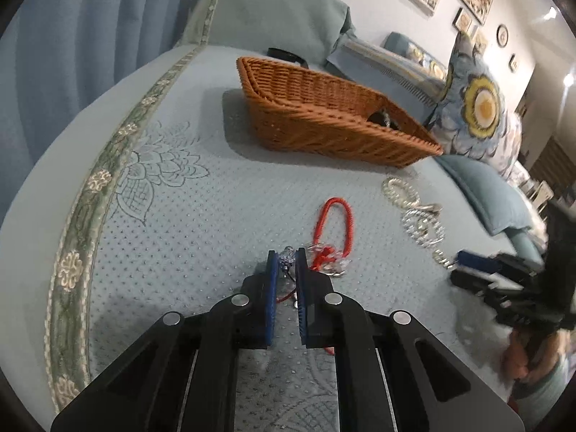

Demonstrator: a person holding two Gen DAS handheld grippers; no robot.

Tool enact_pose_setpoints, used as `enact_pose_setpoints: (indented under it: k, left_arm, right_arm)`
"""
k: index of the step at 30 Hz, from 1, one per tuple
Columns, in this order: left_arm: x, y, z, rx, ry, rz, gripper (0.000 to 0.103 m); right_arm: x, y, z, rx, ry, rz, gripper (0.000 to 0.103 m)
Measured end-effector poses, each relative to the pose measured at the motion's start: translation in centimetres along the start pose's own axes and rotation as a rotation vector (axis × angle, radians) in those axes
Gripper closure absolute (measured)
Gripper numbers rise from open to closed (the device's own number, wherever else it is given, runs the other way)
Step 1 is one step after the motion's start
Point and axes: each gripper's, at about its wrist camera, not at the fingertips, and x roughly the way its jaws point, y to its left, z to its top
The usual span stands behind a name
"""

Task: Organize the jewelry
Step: 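Grasp the keys on the red cord with the left tool while the right tool grasps the gold clasp, then lift both items, carry them into the basket and open both tools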

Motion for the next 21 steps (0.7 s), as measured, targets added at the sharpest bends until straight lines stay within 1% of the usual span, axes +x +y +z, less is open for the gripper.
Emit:
enact_pose_setpoints:
  k: [1,2,3,5,6,10,13,16,18,21]
  left_arm:
    - [-0.2,0.1,0.0,-0.010,-0.006,-0.020,0.096]
    - [-0.4,0.1,0.1,-0.020,-0.010,-0.043,0.096]
    - [-0.5,0.1,0.1,-0.026,-0.013,-0.056,0.096]
    - [-1.1,0.0,0.3,-0.042,-0.025,-0.102,0.096]
    - [-1.6,0.0,0.4,-0.051,-0.036,-0.133,0.096]
    - [-4.6,-0.9,1.2,-0.057,-0.118,-0.261,0.096]
    - [-6.2,-1.6,1.6,-0.040,-0.157,-0.312,0.096]
    - [-6.9,-2.3,1.6,-0.022,-0.173,-0.319,0.096]
    - [-6.6,-2.4,1.7,-0.011,-0.173,-0.283,0.096]
    - [-5.0,-1.8,1.5,-0.014,-0.125,-0.217,0.096]
  right_arm:
    - [0.0,0.4,0.0,-0.015,-0.004,-0.016,0.074]
    - [0.1,0.8,0.0,-0.032,-0.004,-0.022,0.089]
    - [0.1,1.2,0.0,-0.043,-0.004,-0.021,0.094]
    - [0.2,1.8,-0.1,-0.067,-0.011,-0.053,0.094]
    - [0.1,2.0,-0.1,-0.073,-0.018,-0.051,0.094]
    - [-1.6,1.7,0.2,-0.047,-0.070,0.000,0.094]
    - [-3.0,1.4,0.5,-0.039,-0.113,0.007,0.094]
    - [-3.6,1.2,0.7,-0.031,-0.136,0.003,0.094]
    - [-4.0,0.9,0.9,-0.024,-0.148,-0.007,0.094]
    - [-3.6,0.6,1.0,-0.025,-0.135,-0.037,0.094]
